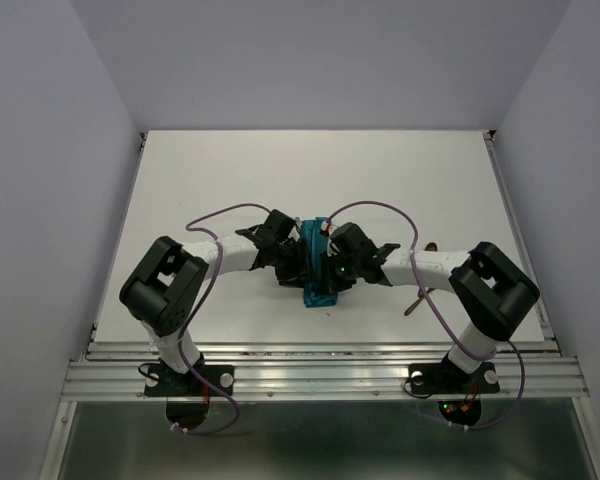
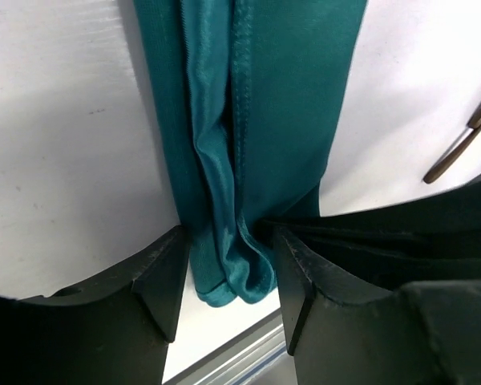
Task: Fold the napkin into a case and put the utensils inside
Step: Smooth out the smaller rectangle-folded napkin at the center of the board.
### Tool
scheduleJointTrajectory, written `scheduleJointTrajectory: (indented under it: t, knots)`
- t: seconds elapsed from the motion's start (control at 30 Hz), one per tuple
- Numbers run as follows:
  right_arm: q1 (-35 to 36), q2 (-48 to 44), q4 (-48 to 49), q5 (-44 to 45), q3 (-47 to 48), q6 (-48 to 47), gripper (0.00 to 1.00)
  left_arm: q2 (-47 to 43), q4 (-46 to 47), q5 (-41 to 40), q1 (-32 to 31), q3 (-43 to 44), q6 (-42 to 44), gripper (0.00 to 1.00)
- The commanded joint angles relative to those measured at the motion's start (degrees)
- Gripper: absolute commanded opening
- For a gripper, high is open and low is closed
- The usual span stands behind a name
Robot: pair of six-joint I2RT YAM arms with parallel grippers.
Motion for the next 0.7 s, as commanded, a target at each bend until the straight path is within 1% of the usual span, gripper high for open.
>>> scheduleJointTrajectory:
  t: [0.0,0.03,0.07,0.1,0.13,0.17,0.2,0.23,0.27,0.3,0.37,0.53,0.67]
  knots:
    - [0.58,-1.66,-0.64,1.35,-1.00,-1.81,0.08,2.25,1.21,-0.15,-1.06,1.25,-0.80,0.53]
    - [0.58,-2.01,-0.81,1.53,-1.00,-1.72,0.08,2.69,0.25,-0.59,-1.24,1.86,-0.89,0.51]
    - [0.58,-2.27,-0.99,1.62,-0.92,-1.72,0.08,3.74,-0.11,-0.94,-1.59,2.12,-0.89,0.45]
    - [0.58,-2.62,-1.16,1.79,-0.83,-1.72,0.08,4.10,-0.20,-1.12,-1.68,2.04,-0.89,0.42]
    - [0.58,-3.41,-1.51,2.14,-0.83,-1.54,0.08,4.63,-0.20,-1.21,-1.85,1.87,-1.06,0.35]
    - [0.58,-3.94,-1.60,2.14,-0.83,-1.54,0.08,4.89,-0.20,-1.38,-1.85,1.69,-1.15,0.35]
    - [0.58,-4.38,-1.78,2.40,-0.74,-1.45,0.08,5.07,-0.20,-1.39,-1.94,1.60,-1.24,0.27]
    - [0.58,-4.90,-2.39,2.67,-0.65,-1.37,0.08,5.24,-0.20,-1.39,-1.94,1.34,-1.33,0.24]
    - [0.58,-6.04,-2.65,3.11,-0.48,-1.28,0.08,5.16,-0.20,-1.39,-2.03,1.34,-1.50,0.17]
    - [0.58,-6.75,-2.92,3.46,-0.39,-1.10,0.10,5.16,-0.20,-1.47,-1.94,1.25,-1.68,0.14]
    - [0.58,-8.25,-3.97,3.99,-0.30,-0.75,0.11,4.63,0.07,-1.47,-1.94,0.99,-2.29,0.09]
    - [0.58,-12.90,-6.34,3.99,-1.35,1.00,0.11,3.93,0.77,-1.21,-1.94,0.54,-3.17,0.08]
    - [1.80,-14.23,-5.48,2.59,-4.07,2.85,0.11,3.93,1.38,-0.86,-2.03,0.54,-3.70,0.08]
